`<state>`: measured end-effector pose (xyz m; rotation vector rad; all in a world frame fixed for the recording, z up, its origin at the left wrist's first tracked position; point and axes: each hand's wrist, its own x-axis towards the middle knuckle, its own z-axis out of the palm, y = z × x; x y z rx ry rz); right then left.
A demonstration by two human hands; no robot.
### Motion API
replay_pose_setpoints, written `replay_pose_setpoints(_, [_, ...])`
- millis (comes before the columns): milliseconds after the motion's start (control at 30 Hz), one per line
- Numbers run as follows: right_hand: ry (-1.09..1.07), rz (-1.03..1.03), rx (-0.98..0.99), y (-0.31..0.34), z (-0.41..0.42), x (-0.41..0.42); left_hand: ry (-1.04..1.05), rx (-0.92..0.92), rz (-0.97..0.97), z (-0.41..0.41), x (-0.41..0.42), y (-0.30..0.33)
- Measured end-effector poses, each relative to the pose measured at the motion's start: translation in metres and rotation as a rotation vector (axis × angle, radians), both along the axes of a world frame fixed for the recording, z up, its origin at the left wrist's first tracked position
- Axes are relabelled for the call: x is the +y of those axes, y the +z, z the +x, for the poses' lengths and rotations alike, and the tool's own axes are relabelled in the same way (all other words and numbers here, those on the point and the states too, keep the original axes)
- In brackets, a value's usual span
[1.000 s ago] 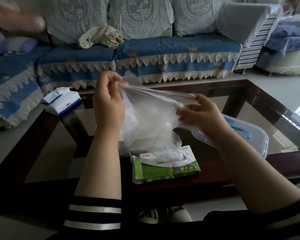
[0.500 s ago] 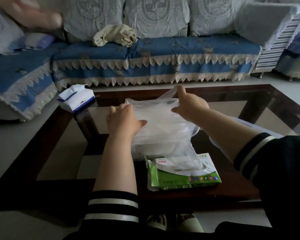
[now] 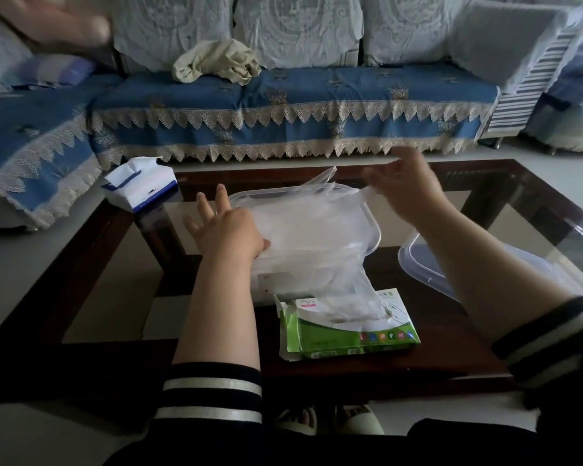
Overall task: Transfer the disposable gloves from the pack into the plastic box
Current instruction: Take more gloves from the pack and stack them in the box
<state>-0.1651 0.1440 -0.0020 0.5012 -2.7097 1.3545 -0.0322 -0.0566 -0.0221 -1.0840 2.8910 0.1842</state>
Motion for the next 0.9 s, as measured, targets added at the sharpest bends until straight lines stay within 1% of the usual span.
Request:
replay_pose_setpoints(67, [-0.053, -0.138, 0.069, 0.001, 0.021, 0.02, -0.001, 0.009, -0.006, 0.001, 0.0, -0.002])
replay_pose_setpoints(133, [-0.07, -0.148, 0.141, -0.002, 0.047, 0.036, 0.004, 0.034, -0.016, 0.001, 0.002, -0.003])
replay_pose_setpoints(167, [-0.044, -0.117, 0.148, -0.003, 0.061, 0.043, 0.005, 0.053, -0.027, 0.002, 0.003, -0.004])
replay_pose_setpoints(200, [0.0, -0.057, 0.13, -0.004, 0.073, 0.048, 0.009, 0.077, -0.042, 0.003, 0.004, -0.004])
replay_pose_setpoints(233, [0.046, 0.048, 0.085, -0.005, 0.084, 0.051, 0.013, 0.105, -0.054, 0.003, 0.004, -0.004])
replay_pose_setpoints(333, [0.247, 0.471, -0.108, -0.02, 0.098, 0.058, 0.018, 0.255, -0.091, 0.008, 0.006, -0.003])
replay_pose_setpoints(367, [0.325, 0.554, -0.161, -0.027, 0.101, 0.059, 0.007, 0.327, -0.103, 0.009, 0.009, -0.003])
replay_pose_setpoints(400, [0.385, 0.567, -0.196, -0.036, 0.104, 0.058, -0.009, 0.398, -0.121, 0.01, 0.012, -0.002])
replay_pose_setpoints(434, [0.413, 0.506, -0.217, -0.045, 0.104, 0.055, -0.027, 0.464, -0.136, 0.011, 0.013, -0.001])
replay_pose_setpoints(500, [0.407, 0.302, -0.26, -0.055, 0.106, 0.052, -0.093, 0.573, -0.149, 0.01, 0.022, 0.003])
replay_pose_setpoints(567, [0.418, 0.135, -0.298, -0.058, 0.103, 0.052, -0.17, 0.664, -0.119, 0.009, 0.028, 0.004])
replay_pose_setpoints(634, [0.444, 0.1, -0.337, -0.058, 0.1, 0.054, -0.231, 0.725, -0.079, 0.01, 0.033, 0.005])
replay_pose_setpoints(767, [0.485, 0.155, -0.349, -0.059, 0.093, 0.062, -0.304, 0.821, -0.017, 0.022, 0.051, 0.016])
replay_pose_setpoints(800, [0.479, 0.15, -0.342, -0.058, 0.091, 0.063, -0.325, 0.807, 0.03, 0.028, 0.06, 0.022])
replay_pose_setpoints(834, [0.47, 0.139, -0.338, -0.058, 0.088, 0.065, -0.342, 0.736, 0.089, 0.035, 0.072, 0.029])
replay_pose_setpoints(900, [0.455, 0.132, -0.329, -0.055, 0.086, 0.069, -0.338, 0.471, 0.158, 0.045, 0.097, 0.035])
